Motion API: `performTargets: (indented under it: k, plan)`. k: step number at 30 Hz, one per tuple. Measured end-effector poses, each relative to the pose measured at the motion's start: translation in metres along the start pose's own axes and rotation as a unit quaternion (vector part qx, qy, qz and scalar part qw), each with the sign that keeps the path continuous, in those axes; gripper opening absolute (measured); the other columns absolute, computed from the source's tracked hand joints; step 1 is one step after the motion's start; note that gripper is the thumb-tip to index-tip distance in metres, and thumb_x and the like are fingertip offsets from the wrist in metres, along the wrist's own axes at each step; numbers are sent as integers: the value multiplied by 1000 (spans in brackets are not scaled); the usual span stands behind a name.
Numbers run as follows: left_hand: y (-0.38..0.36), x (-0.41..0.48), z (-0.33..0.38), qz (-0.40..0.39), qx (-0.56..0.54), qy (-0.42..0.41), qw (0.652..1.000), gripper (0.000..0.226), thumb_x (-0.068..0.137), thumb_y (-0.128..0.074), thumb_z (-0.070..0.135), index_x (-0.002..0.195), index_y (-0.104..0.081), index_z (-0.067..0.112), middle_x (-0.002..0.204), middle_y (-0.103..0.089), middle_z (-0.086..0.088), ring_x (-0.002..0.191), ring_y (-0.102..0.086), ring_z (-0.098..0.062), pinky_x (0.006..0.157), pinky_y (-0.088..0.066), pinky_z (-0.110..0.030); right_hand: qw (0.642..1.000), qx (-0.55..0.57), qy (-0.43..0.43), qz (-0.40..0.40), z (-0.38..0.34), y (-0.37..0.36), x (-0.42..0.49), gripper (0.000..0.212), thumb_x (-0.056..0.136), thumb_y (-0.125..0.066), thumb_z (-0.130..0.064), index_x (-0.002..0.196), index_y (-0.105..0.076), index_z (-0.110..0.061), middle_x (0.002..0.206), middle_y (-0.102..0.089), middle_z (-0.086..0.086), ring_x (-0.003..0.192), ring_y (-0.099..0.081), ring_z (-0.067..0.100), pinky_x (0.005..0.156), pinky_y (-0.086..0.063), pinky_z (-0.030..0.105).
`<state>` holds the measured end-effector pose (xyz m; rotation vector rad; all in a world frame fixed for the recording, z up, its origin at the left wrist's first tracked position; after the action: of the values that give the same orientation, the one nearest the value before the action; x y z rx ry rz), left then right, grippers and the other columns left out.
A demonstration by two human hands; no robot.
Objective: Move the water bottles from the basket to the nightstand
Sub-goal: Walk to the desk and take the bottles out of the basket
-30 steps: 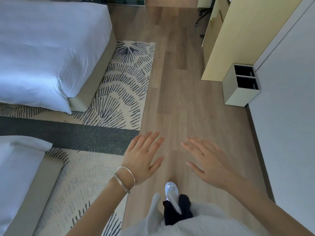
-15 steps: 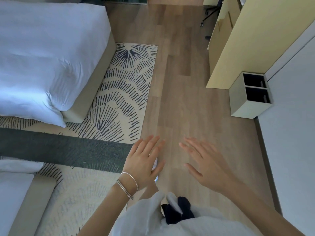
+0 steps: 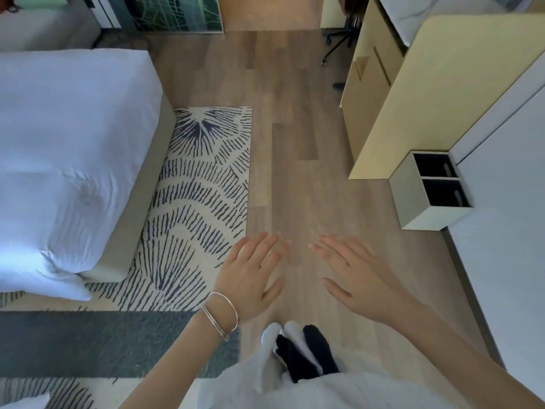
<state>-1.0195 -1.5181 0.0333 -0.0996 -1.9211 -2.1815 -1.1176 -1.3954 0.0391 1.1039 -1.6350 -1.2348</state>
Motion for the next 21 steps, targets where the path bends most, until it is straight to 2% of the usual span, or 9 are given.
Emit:
performTargets:
  k: [8, 11, 15, 19, 21]
  plan:
    - [-19, 81, -63, -18, 4, -12, 1000, 55, 91, -38, 45, 136, -46, 14, 135, -52, -6, 125, -46, -27, 105, -28, -41, 998, 40, -32, 24, 56, -1, 86, 52, 97, -27, -46, 140, -35, -19, 142, -44, 3, 129, -41, 20, 101, -35, 43]
    - [-37, 115, -82, -26, 8, -11, 1000, 54, 91, -37, 45, 136, -42, 16, 135, -53, -7, 125, -46, -27, 105, -28, -41, 998, 43, -36, 4, 88, -17, 114, 51, 92, -37, -42, 139, -35, -22, 140, -46, 2, 127, -44, 20, 101, -31, 41]
    - [-51, 176, -110, -38, 3, -7, 999, 53, 90, -39, 44, 135, -44, 15, 133, -54, -8, 124, -43, -26, 103, -30, -42, 998, 43, -35, -24, 138, -26, 161, 54, 88, -42, -40, 139, -34, -23, 139, -46, 2, 126, -42, 18, 100, -38, 43]
    - [-56, 251, -141, -63, 3, 2, 998, 54, 91, -38, 44, 135, -48, 14, 136, -52, -7, 125, -43, -26, 104, -29, -41, 998, 42, -17, -43, 194, -9, 225, 53, 89, -38, -43, 137, -37, -22, 135, -50, 3, 120, -44, 17, 96, -43, 45]
    - [-58, 289, -156, -66, 1, 6, 998, 54, 91, -38, 43, 134, -49, 13, 136, -52, -7, 125, -45, -26, 104, -34, -43, 998, 32, -2, -52, 222, 3, 260, 52, 89, -37, -44, 136, -41, -21, 134, -51, 3, 117, -44, 16, 95, -45, 45]
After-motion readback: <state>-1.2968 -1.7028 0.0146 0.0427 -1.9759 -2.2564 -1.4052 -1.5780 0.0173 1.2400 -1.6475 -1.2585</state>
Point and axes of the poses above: each hand's wrist, its own x-axis towards the middle knuckle, its own y-axis out of the back of the hand, z = x × y, the point moved 8 cm from there along x, towards the middle knuckle
